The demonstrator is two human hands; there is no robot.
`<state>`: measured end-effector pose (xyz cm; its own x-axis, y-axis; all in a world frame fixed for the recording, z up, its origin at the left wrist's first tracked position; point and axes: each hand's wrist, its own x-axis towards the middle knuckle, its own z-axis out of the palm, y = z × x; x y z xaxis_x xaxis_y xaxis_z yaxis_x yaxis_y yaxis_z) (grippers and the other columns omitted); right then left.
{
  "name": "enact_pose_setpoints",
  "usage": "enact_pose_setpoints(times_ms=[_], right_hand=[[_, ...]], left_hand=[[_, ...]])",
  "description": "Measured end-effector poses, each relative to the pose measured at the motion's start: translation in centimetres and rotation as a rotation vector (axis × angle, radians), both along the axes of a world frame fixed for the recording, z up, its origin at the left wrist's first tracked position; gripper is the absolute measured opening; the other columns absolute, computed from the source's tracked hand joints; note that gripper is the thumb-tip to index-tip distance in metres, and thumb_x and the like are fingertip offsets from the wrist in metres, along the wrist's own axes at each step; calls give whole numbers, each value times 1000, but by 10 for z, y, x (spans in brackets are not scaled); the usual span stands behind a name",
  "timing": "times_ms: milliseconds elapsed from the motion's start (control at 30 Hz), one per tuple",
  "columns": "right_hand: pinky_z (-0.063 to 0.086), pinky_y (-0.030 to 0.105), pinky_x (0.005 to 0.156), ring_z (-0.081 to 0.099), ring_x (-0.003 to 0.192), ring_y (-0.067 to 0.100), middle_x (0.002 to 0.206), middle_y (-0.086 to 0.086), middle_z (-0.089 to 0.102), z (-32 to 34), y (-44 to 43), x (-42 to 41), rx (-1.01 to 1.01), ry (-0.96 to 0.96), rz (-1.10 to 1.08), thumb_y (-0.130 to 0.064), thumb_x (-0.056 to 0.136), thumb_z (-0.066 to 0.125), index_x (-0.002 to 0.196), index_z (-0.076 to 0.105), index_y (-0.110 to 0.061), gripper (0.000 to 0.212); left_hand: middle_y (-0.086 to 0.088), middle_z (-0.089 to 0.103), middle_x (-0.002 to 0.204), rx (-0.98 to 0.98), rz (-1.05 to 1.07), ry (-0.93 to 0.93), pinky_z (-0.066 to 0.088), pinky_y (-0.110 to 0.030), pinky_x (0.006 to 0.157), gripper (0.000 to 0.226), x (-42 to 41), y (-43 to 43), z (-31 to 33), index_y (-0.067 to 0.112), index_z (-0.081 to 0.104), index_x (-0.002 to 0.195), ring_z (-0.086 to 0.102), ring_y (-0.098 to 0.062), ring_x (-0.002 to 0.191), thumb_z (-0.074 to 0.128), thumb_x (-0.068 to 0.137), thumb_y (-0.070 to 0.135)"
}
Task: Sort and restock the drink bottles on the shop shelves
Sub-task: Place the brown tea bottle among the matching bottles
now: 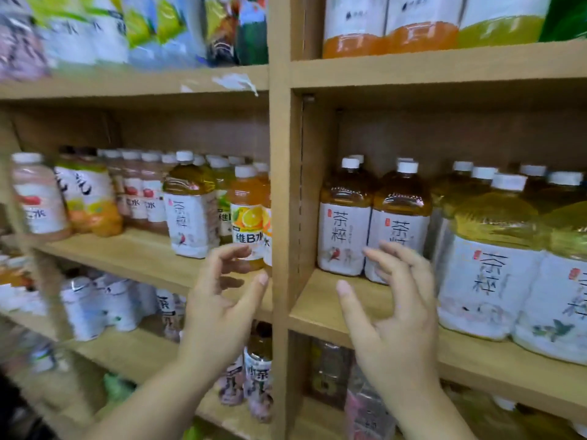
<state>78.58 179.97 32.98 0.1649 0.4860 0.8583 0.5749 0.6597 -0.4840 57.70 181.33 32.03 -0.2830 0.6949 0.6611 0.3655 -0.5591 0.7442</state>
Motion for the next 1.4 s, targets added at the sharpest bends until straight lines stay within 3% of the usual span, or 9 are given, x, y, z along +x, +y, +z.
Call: enact_pose_setpoints(times_ms=[167, 333, 533, 633, 767, 933, 1033, 1100, 1400], right_hand=[[49, 32, 103, 52, 129, 8, 130, -11, 53, 8, 15, -97, 6, -92, 224, -41, 88, 66, 124, 65, -26, 39], [48, 36, 105, 47, 132, 4, 135, -19, 46, 7, 56, -183, -218, -134, 299, -53, 86, 62, 130, 57, -37, 47], [45, 37, 112, 44, 133, -1, 140, -21, 44, 1, 125, -255, -414, -26, 269, -45, 91, 69, 143, 44, -39, 58], [45, 42, 114, 44, 135, 2, 146, -16, 45, -1, 154, -274, -489, 79, 226, -57, 84, 63, 147, 35, -44, 70], [49, 45, 108, 52, 132, 9, 141, -9, 53, -7, 173, -285, -496, 151, 127, -61, 84, 61, 146, 33, -47, 70], [46, 40, 111, 53, 129, 3, 139, -17, 56, -7, 176, -290, -527, 107, 116, -45, 97, 62, 147, 27, -50, 62], [49, 39, 109, 56, 124, -2, 133, -27, 58, -6, 176, -290, -553, 88, 133, -36, 99, 63, 147, 25, -53, 63], [51, 40, 107, 57, 123, -3, 132, -27, 58, -6, 175, -289, -544, 86, 100, -36, 98, 65, 149, 27, -51, 65], [52, 40, 105, 53, 127, -8, 138, -29, 56, 0, 148, -295, -499, -14, 83, -29, 101, 62, 157, 26, -41, 68]], left_hand=[[13, 66, 114, -11, 98, -93, 55, -45, 87, 38, -92, 31, -11, 39, 59, 118, 64, -13, 101, 77, 89, 24], [10, 58, 125, -79, 113, 18, 53, -45, 93, 50, -174, 84, -6, 35, 50, 129, 58, -11, 108, 78, 87, 32], [9, 47, 147, -277, -56, 219, 45, -50, 108, 85, -242, 155, 9, 39, 29, 151, 49, -14, 132, 75, 81, 55], [10, 43, 155, -284, -183, 279, 43, -51, 113, 84, -252, 178, 11, 34, 25, 156, 41, -7, 140, 73, 88, 46], [14, 55, 140, -274, -331, 207, 52, -39, 104, 72, -253, 190, 4, 33, 28, 154, 59, 7, 117, 69, 95, 30], [37, 50, 127, -269, -453, 231, 51, -22, 95, 62, -258, 197, 2, 63, 24, 138, 55, 22, 107, 63, 99, 35], [28, 55, 140, -269, -489, 256, 51, -37, 104, 67, -260, 201, 0, 55, 26, 149, 58, 5, 121, 62, 93, 49], [25, 56, 141, -261, -494, 268, 52, -42, 103, 68, -261, 201, 0, 53, 25, 150, 60, -4, 121, 64, 95, 43], [22, 53, 142, -152, -503, 226, 54, -46, 102, 70, -269, 188, 1, 51, 30, 150, 52, -3, 131, 68, 93, 37]])
